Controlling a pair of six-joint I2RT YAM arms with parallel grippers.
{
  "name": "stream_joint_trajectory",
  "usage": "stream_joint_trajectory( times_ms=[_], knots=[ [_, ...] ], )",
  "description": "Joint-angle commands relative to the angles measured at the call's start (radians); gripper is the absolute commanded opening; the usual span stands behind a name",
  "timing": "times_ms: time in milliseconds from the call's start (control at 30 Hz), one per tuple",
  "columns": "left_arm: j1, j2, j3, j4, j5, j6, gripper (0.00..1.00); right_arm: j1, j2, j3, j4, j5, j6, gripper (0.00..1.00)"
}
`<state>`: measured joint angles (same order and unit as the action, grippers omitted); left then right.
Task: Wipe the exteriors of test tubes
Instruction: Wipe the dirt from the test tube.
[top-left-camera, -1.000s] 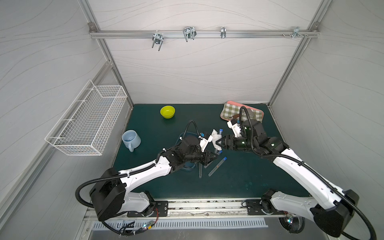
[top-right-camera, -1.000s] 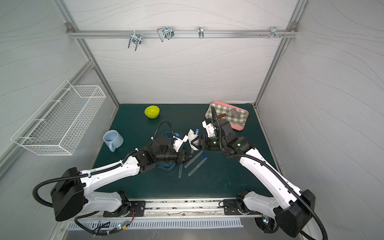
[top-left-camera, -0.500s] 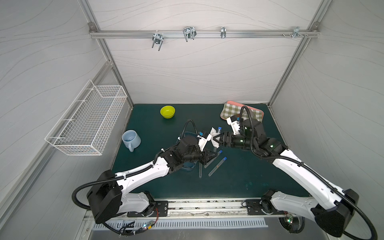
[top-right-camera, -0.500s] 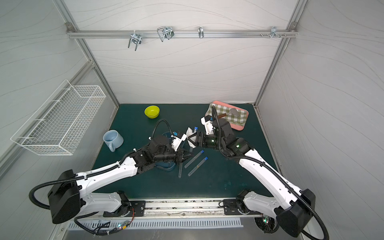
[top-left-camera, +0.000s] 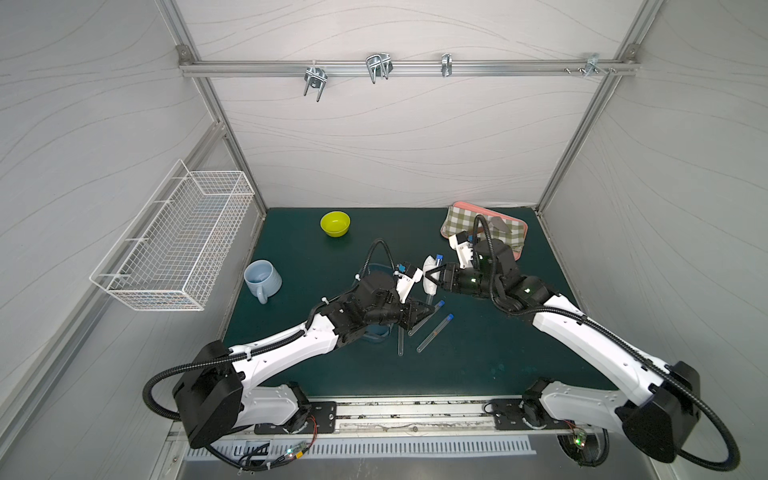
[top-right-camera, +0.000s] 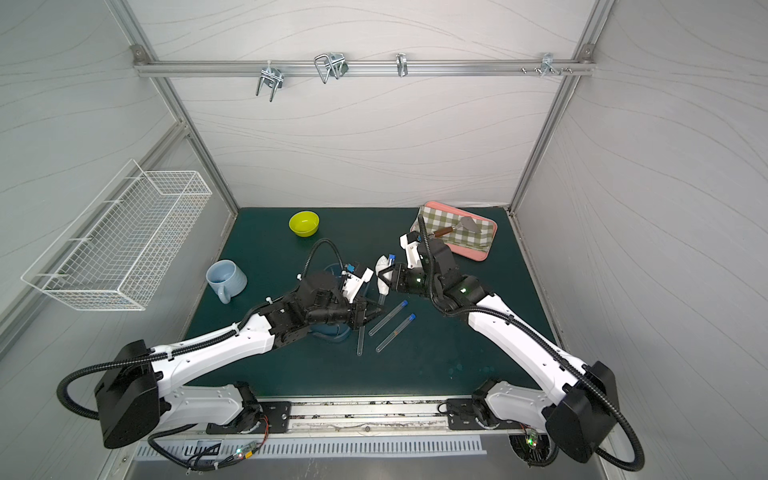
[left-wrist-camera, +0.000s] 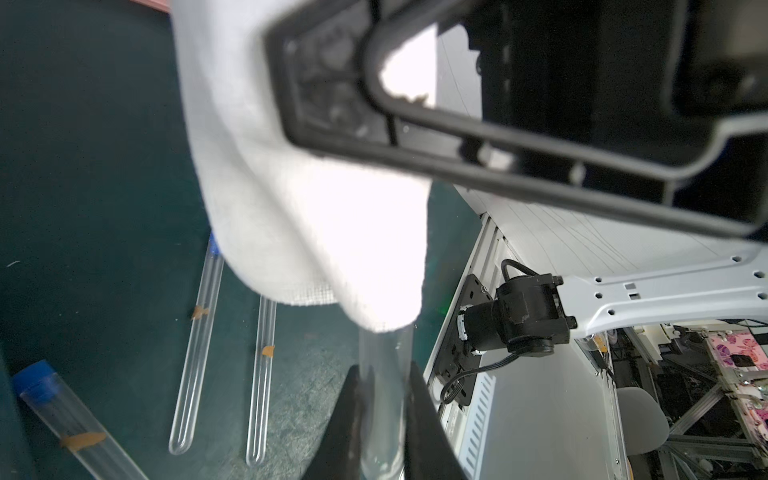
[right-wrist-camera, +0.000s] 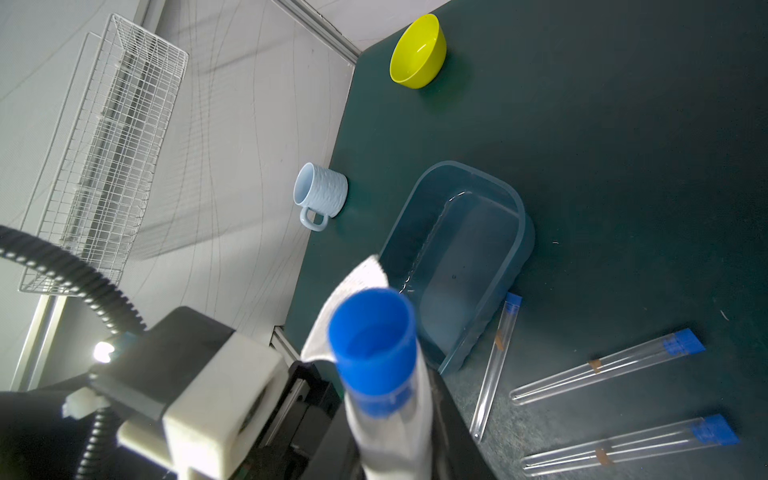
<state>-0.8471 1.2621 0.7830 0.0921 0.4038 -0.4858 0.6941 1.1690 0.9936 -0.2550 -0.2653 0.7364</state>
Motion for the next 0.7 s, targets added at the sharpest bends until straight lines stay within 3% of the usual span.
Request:
stream_joint_trajectory(
  times_ms=[0,400,667],
  knots=[
    [0.000,-0.035,0.008,0.021,0.011,-0.012,0.06,0.021,0.008,-0.020,0.056,0.015,0.011,0.24],
    [0.034,-0.049,0.003,0.049,0.041,-0.045,0.06,0.113,-0.048,-0.153,0.134,0.081,0.051,0.22],
    [0.034,-0.045,-0.002,0.076,0.101,-0.057,0.07,0.002,0.017,-0.029,0.146,0.026,-0.046,0.21]
  ],
)
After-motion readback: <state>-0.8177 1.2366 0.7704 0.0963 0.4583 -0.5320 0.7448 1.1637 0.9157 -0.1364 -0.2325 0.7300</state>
